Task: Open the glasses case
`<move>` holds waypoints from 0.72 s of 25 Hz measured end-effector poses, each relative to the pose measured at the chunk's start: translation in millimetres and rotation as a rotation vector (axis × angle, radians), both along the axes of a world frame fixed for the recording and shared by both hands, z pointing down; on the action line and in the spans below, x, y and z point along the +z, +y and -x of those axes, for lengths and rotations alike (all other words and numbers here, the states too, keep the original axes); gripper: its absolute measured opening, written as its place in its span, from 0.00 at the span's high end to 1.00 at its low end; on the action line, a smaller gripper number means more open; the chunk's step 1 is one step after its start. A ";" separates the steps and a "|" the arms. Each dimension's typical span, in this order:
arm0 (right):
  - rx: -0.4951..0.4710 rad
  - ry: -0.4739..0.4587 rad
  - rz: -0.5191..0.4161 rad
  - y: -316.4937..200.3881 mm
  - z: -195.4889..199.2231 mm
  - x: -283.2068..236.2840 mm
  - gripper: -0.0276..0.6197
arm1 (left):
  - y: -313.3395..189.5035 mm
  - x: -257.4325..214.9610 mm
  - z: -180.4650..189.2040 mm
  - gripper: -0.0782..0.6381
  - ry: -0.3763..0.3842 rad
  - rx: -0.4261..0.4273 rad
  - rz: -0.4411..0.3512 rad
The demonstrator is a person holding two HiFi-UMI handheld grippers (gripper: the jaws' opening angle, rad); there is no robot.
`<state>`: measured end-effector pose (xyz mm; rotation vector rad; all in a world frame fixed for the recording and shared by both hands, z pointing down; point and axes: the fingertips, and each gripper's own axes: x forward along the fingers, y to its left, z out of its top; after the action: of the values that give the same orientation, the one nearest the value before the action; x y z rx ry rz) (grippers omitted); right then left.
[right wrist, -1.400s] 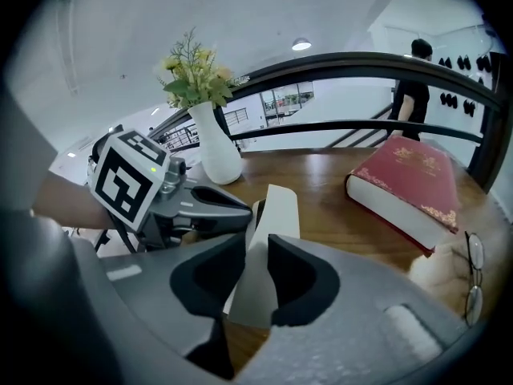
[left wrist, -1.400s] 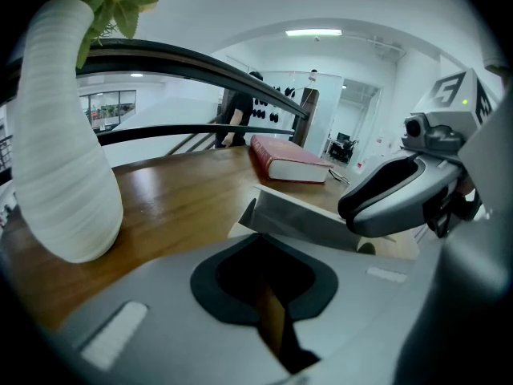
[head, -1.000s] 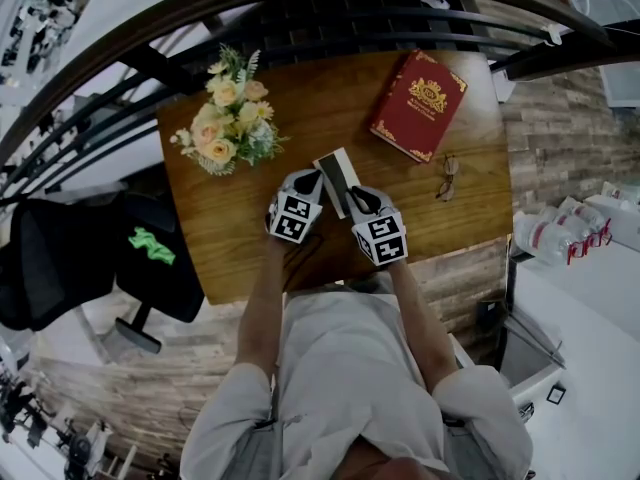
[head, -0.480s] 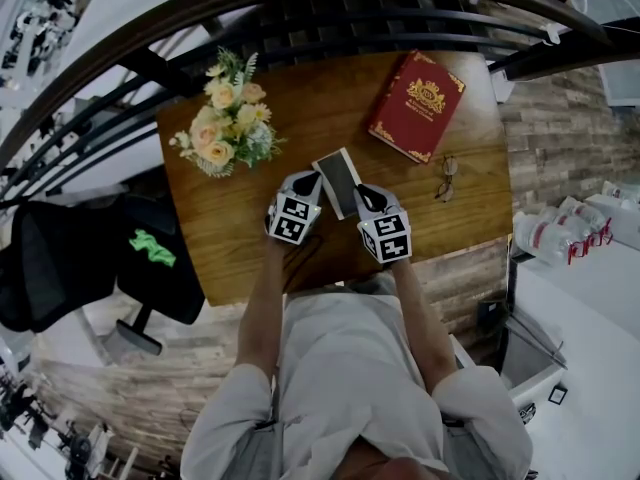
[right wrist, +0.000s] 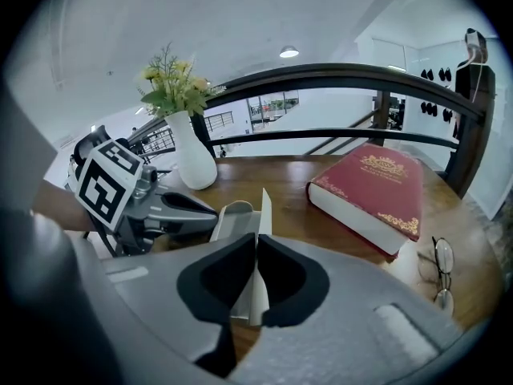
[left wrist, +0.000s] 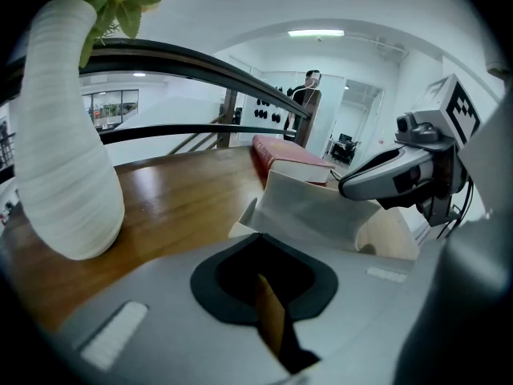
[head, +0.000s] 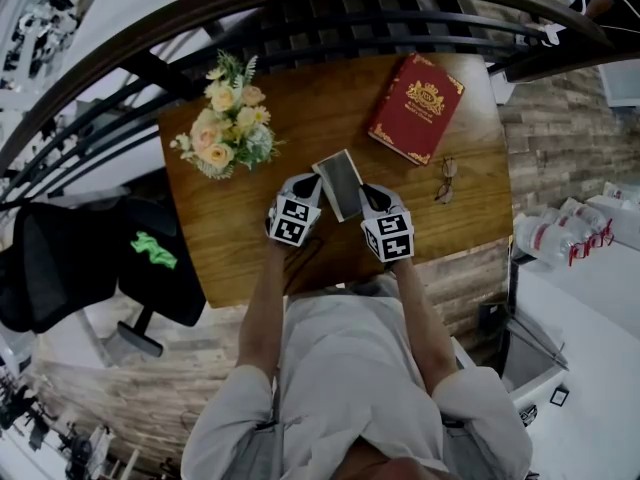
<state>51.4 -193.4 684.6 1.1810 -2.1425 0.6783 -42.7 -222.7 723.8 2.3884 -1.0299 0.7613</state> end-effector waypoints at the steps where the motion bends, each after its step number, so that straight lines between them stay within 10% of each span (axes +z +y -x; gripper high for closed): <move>1: 0.003 0.002 -0.001 -0.8 -1.1 0.2 0.93 | 0.0 -0.1 0.2 0.86 0.000 -0.001 0.000; 18: 0.051 0.048 -0.020 -5.7 -20.7 3.1 0.94 | 4.5 -8.5 -5.7 0.86 0.010 -0.014 -0.021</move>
<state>72.1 -199.2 687.7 1.2536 -2.0898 0.6458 -37.0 -218.2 715.3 2.3973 -1.0544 0.7365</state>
